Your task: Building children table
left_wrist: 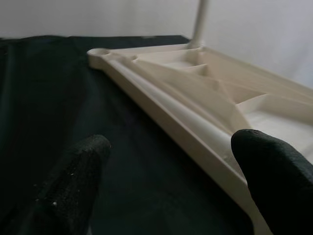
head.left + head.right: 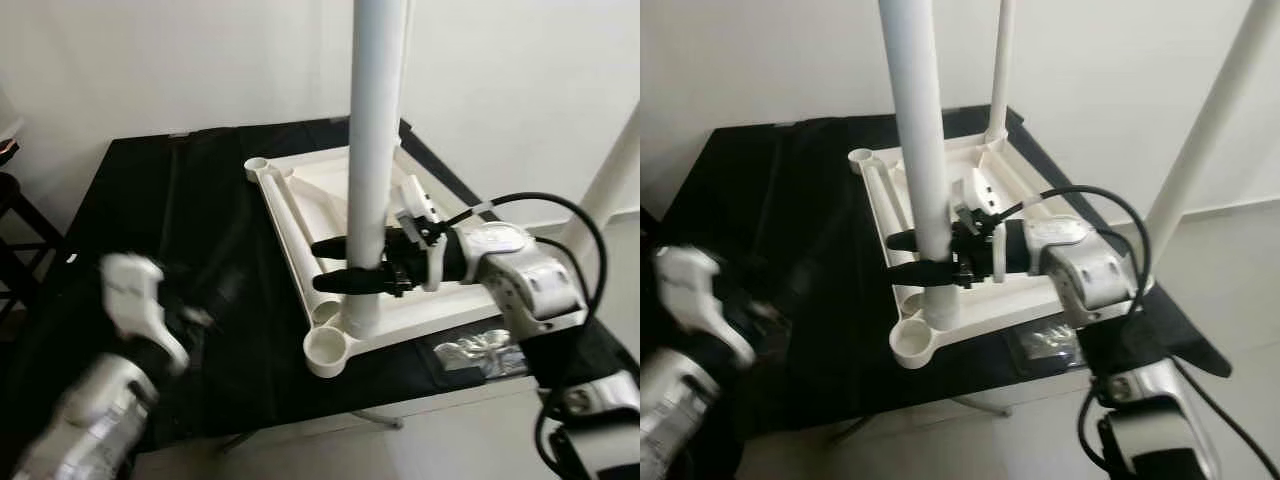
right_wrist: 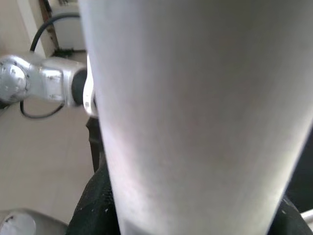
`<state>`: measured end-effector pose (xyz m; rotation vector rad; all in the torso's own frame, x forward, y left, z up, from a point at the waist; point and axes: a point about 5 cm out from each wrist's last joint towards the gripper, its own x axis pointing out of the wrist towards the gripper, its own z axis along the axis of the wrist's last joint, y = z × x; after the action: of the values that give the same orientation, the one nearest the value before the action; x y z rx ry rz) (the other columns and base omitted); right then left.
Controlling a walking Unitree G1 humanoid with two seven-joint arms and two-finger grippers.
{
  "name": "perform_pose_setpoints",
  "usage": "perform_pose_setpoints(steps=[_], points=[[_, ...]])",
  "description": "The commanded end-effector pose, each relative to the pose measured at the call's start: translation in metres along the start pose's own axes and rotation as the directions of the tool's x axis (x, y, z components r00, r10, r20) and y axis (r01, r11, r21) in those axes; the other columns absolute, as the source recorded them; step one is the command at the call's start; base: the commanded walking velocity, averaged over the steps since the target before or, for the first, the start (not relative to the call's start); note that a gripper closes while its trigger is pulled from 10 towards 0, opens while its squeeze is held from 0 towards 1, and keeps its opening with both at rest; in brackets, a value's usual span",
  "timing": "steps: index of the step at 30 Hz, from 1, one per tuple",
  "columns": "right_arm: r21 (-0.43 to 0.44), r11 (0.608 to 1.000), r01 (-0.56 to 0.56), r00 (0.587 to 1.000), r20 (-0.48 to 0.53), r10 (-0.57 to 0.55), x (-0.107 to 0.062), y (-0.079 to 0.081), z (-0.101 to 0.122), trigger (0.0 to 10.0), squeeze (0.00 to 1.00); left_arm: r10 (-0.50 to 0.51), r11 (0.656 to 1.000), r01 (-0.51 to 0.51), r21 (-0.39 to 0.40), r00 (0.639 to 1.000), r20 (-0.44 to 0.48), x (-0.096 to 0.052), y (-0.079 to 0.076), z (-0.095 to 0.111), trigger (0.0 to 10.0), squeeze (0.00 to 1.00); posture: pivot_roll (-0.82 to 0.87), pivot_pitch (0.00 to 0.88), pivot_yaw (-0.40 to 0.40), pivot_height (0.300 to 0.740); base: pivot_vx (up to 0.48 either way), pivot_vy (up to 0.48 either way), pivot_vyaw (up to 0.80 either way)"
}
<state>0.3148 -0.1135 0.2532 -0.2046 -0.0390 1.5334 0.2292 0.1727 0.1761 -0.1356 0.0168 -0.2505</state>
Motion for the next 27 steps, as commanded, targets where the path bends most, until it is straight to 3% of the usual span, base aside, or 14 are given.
perform_pose_setpoints(steps=[1, 2, 6, 9, 11, 12, 16, 24, 27], points=[[-0.017, 1.0, -0.017, 0.999, 0.033, 0.018, 0.005, 0.003, 0.005, 10.0, 0.0, 0.04, 0.999, -0.04, 0.015, 0.999, 0.005, -0.003, -0.001, -0.001, 10.0, 0.0, -0.01, 0.192, 0.053, 0.74, 0.0, 0.0, 0.0], [0.047, 0.997, -0.067, 0.995, 0.072, 0.063, 0.01, 0.01, 0.008, 10.0, 0.0, 0.098, 0.995, -0.098, 0.013, 0.995, -0.018, -0.005, -0.006, -0.011, 10.0, 0.0, 0.0, 0.207, 0.056, 0.74, 0.0, 0.0, 0.0], [0.065, 0.993, -0.097, 0.992, 0.089, 0.091, 0.013, 0.015, 0.01, 10.0, 0.0, 0.113, 0.993, -0.113, 0.017, 0.993, -0.018, -0.008, -0.009, -0.013, 10.0, 0.0, 0.0, 0.217, 0.059, 0.74, 0.0, 0.0, 0.0], [0.064, 0.993, -0.098, 0.991, 0.094, 0.092, 0.014, 0.017, 0.011, 10.0, 0.0, 0.116, 0.993, -0.116, 0.018, 0.993, -0.017, -0.009, -0.008, -0.012, 10.0, 0.0, 0.0, 0.22, 0.059, 0.74, 0.0, 0.0, 0.0], [0.06, 0.998, -0.03, 0.996, 0.089, 0.024, 0.017, 0.013, 0.011, 10.0, 0.0, 0.127, 0.991, -0.126, 0.038, 0.992, -0.014, -0.01, -0.008, -0.011, 10.0, 0.0, 0.0, 0.226, 0.056, 0.74, 0.0, 0.48, -0.21], [0.06, 0.998, 0.015, 0.997, 0.074, -0.019, 0.017, 0.01, 0.01, 10.0, 0.0, 0.137, 0.989, -0.136, 0.063, 0.991, -0.002, -0.011, -0.012, -0.012, 10.0, 0.0, 0.0, 0.228, 0.055, 0.74, 0.0, 0.48, -0.79], [0.062, 0.998, 0.02, 0.997, 0.07, -0.024, 0.017, 0.009, 0.01, 10.0, 0.0, 0.143, 0.987, -0.143, 0.07, 0.99, 0.004, -0.011, -0.013, -0.012, 10.0, 0.0, 0.0, 0.228, 0.055, 0.74, 0.0, 0.48, -0.79], [0.045, 0.999, 0.014, 0.999, 0.041, -0.016, 0.014, 0.012, 0.014, 10.0, 0.0, 0.152, 0.985, -0.156, 0.078, 0.987, 0.048, -0.007, -0.015, -0.009, 10.0, 0.0, -0.01, 0.212, 0.047, 0.74, 0.0, 0.0, -0.8], [0.03, 1.0, -0.004, 1.0, 0.031, 0.003, 0.01, 0.013, 0.017, 10.0, 0.0, 0.152, 0.98, -0.157, 0.121, 0.987, 0.056, -0.006, -0.017, -0.01, 10.0, 0.0, -0.01, 0.205, 0.044, 0.74, 0.0, 0.0, -0.8]])
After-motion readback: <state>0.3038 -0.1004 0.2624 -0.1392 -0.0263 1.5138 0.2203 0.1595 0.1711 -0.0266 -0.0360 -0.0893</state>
